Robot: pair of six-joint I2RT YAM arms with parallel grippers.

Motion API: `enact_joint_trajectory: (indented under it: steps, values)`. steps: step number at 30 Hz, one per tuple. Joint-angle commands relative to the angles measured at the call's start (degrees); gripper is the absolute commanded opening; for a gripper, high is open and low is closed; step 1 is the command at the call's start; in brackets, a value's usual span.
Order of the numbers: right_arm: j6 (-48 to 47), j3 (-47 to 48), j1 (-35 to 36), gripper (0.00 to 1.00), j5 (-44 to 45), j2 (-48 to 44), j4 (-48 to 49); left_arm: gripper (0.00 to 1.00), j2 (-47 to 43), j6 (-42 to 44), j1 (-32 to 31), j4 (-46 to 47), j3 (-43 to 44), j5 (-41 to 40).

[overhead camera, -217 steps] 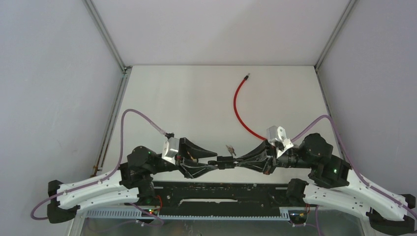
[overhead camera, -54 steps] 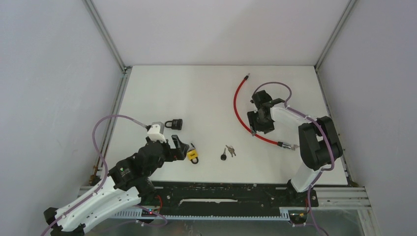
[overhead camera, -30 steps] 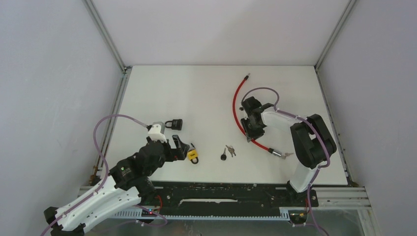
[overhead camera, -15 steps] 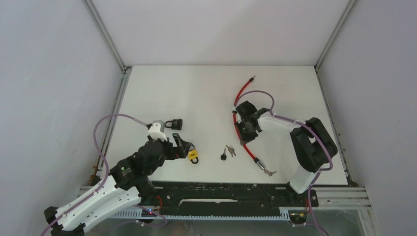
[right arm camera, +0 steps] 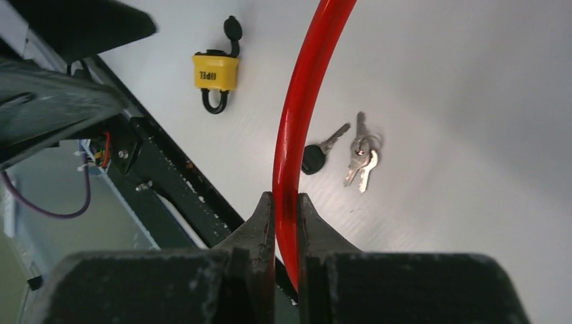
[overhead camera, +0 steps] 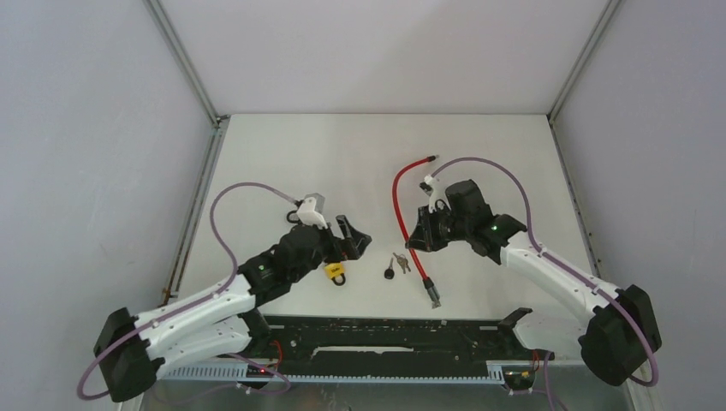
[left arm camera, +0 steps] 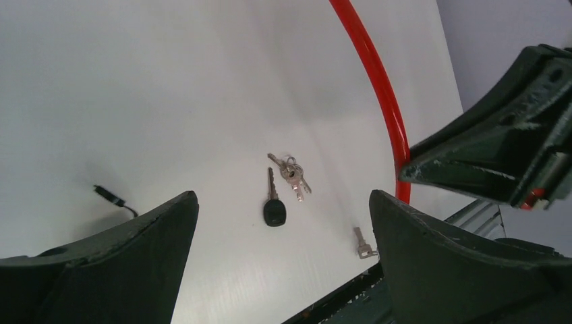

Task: Lock with the key
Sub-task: Pick up the lock from the center of the board.

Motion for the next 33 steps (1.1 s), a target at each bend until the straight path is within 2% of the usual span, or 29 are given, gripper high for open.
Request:
enact_joint_trajectory:
  steps: [1, 11, 16, 20, 26, 29, 30, 31, 32, 33]
  values:
    - [2.51, -2.31, 1.34, 0.00, -4.25, -3.47, 5.49, 1.00, 7.37, -4.85, 0.27, 13.36, 0.74, 3.29]
    - [3.68, -5.92, 3.01, 0.00, -3.90, -7.66, 8.05, 0.99, 22.27, -10.94, 0.27, 25.86, 6.82, 9.55]
    - [3.13, -5.92, 3.89, 0.00, -4.71, -8.44, 8.36, 0.87, 28.08, -14.35, 0.08, 30.86, 8.18, 15.71]
    - [2.66, -5.92, 4.60, 0.00, -5.44, -9.19, 9.46, 0.77, 30.05, -13.96, -0.91, 33.47, 8.39, 19.22]
    - [0.95, -5.92, 5.57, 0.00, -6.22, -9.53, 9.97, 0.46, 31.33, -13.53, -1.42, 36.44, 8.20, 22.77]
    - [0.10, -5.92, 5.98, 0.00, -5.58, -10.34, 9.99, 0.23, 31.71, -13.08, -1.49, 38.06, 8.19, 24.67]
    - [-0.21, -5.92, 6.13, 0.00, -5.27, -10.80, 9.97, 0.10, 31.72, -12.99, -1.58, 38.67, 8.08, 25.18]
    - [-0.61, -5.92, 6.16, 0.00, -5.05, -11.28, 9.86, 0.02, 31.67, -12.97, -1.58, 38.90, 8.06, 25.61]
    - [-1.05, -5.92, 6.13, 0.03, -4.96, -11.99, 9.60, 0.00, 31.38, -12.86, -1.58, 38.72, 8.17, 25.82]
    - [-1.86, -5.92, 6.07, 0.11, -4.76, -12.88, 9.33, 0.00, 30.82, -12.53, -1.58, 38.16, 8.41, 25.75]
